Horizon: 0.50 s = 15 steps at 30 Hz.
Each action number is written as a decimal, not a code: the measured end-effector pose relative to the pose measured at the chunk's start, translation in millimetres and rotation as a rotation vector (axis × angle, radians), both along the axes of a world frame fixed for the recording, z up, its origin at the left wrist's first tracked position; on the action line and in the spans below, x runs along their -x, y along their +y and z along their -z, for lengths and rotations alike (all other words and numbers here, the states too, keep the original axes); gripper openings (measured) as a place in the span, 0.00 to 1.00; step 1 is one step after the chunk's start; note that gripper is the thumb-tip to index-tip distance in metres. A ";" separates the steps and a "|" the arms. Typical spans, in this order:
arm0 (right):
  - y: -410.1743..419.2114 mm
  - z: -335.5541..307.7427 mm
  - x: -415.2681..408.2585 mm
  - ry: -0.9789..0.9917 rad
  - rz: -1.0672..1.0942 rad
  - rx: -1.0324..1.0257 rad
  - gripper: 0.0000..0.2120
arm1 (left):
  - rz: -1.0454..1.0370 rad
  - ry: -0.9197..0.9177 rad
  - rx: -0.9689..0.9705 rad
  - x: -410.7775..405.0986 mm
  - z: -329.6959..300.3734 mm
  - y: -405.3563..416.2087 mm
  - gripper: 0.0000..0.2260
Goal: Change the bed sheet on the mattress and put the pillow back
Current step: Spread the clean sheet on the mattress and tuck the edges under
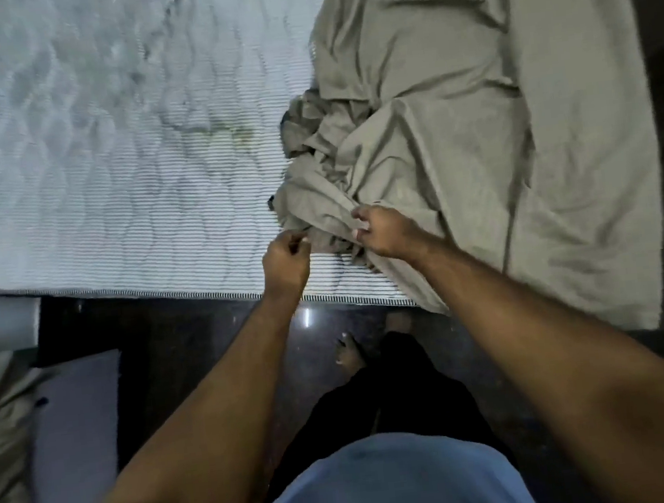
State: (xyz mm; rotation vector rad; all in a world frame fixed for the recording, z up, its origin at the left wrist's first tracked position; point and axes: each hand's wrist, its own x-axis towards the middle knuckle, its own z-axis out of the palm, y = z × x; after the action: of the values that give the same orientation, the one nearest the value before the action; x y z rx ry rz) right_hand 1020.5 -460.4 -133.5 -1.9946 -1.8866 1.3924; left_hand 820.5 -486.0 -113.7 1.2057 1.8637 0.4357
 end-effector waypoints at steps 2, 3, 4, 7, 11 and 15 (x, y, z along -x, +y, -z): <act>25.0 19.6 20.1 0.005 -0.054 -0.043 0.24 | -0.067 -0.003 0.021 10.7 17.5 11.6 0.15; 37.2 31.0 29.9 0.004 -0.067 -0.085 0.26 | -0.092 -0.012 0.026 12.3 22.7 15.2 0.14; 47.4 42.7 38.0 -0.010 -0.079 -0.129 0.31 | -0.101 -0.018 0.026 12.0 28.3 18.2 0.13; 73.5 83.0 59.5 -0.094 -0.217 -0.131 0.45 | -0.109 -0.028 0.076 14.8 53.0 24.7 0.11; 82.1 119.9 70.2 -0.305 -0.213 0.014 0.38 | -0.143 -0.032 0.125 25.0 90.0 19.8 0.12; 85.2 107.4 56.3 -0.169 -0.022 0.068 0.20 | -0.212 -0.031 0.187 27.8 130.2 3.1 0.18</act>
State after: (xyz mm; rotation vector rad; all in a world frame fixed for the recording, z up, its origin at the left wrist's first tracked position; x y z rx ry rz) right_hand 964.2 -375.2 -241.0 -2.1947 -1.9583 1.3503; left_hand 792.8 -483.0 -243.9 0.8773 1.9665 0.3833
